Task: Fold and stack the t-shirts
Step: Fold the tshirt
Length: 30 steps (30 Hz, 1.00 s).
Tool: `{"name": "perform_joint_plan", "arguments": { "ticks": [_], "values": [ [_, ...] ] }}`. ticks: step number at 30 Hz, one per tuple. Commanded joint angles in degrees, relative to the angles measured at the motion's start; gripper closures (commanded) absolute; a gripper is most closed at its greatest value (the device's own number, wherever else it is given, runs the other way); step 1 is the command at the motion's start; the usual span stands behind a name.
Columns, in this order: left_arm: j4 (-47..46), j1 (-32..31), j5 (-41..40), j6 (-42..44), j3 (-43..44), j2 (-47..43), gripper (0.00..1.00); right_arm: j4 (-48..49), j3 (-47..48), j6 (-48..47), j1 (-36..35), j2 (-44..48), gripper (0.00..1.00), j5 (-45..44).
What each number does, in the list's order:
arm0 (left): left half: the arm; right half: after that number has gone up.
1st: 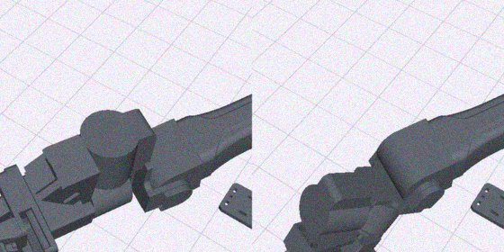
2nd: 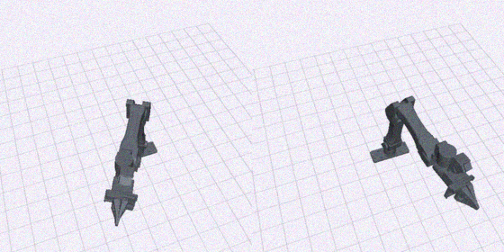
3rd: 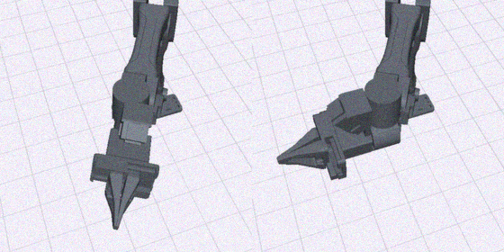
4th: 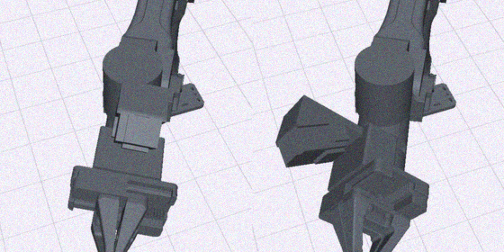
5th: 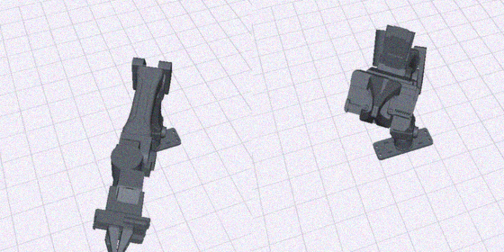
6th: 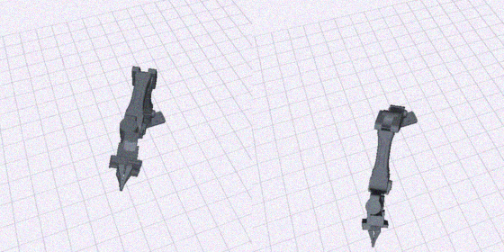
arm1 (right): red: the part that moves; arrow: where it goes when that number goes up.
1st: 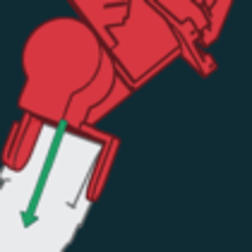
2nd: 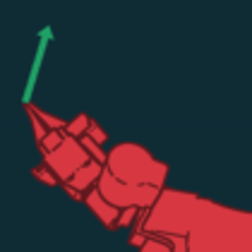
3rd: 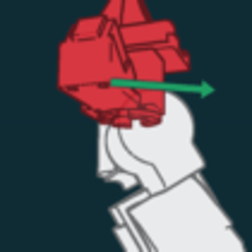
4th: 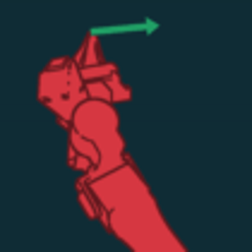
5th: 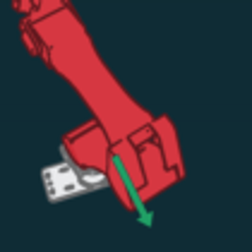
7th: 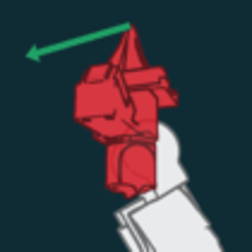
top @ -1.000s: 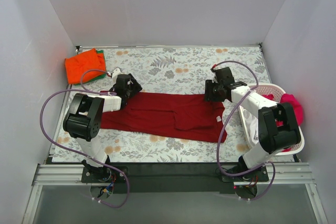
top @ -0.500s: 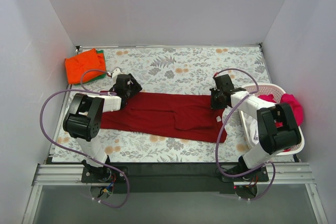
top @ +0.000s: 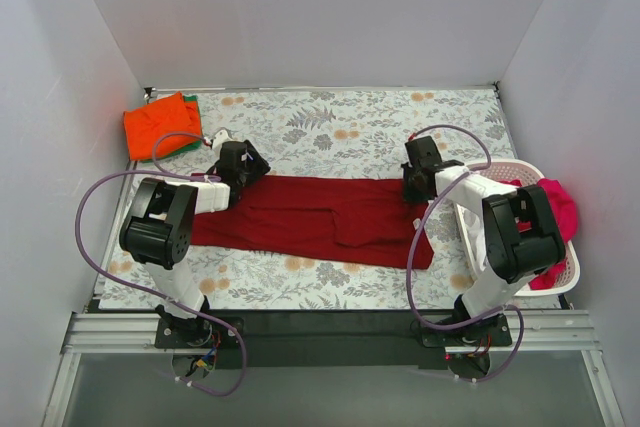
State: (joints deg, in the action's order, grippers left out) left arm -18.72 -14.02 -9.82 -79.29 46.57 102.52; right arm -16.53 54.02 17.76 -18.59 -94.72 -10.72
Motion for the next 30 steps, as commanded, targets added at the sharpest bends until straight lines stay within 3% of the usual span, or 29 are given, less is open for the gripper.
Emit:
{"name": "perform_joint_plan", "arguments": {
  "ticks": [1, 2, 3, 8, 20, 30],
  "values": [
    [8.5, 1.0, -1.5, 1.6, -1.7, 1.2, 0.43, -1.8, 2.1, -0.8, 0.7, 0.8, 0.82, -1.9],
    [8.4, 1.0, -1.5, 1.8, -1.7, 1.3, 0.43, -2.3, 2.1, -1.0, 0.8, 1.6, 0.69, -1.7],
    [7.7, 1.0, -1.4, 2.4, -1.7, 1.3, 0.43, -2.4, 1.9, -1.1, 0.7, 3.8, 0.63, -1.5],
    [6.8, 0.6, -0.9, 2.6, -2.1, -0.4, 0.43, -4.4, 0.6, -2.0, 0.0, 13.3, 0.48, 2.7],
    [7.6, -0.5, -1.6, 2.9, -4.6, -7.9, 0.43, -4.5, -17.8, -1.5, -1.5, 29.8, 0.43, 16.3],
    [8.1, -0.5, -2.3, 3.0, -5.8, -9.2, 0.43, 2.7, -22.7, -1.7, -1.5, 28.3, 0.43, 23.3]
  ]
}}
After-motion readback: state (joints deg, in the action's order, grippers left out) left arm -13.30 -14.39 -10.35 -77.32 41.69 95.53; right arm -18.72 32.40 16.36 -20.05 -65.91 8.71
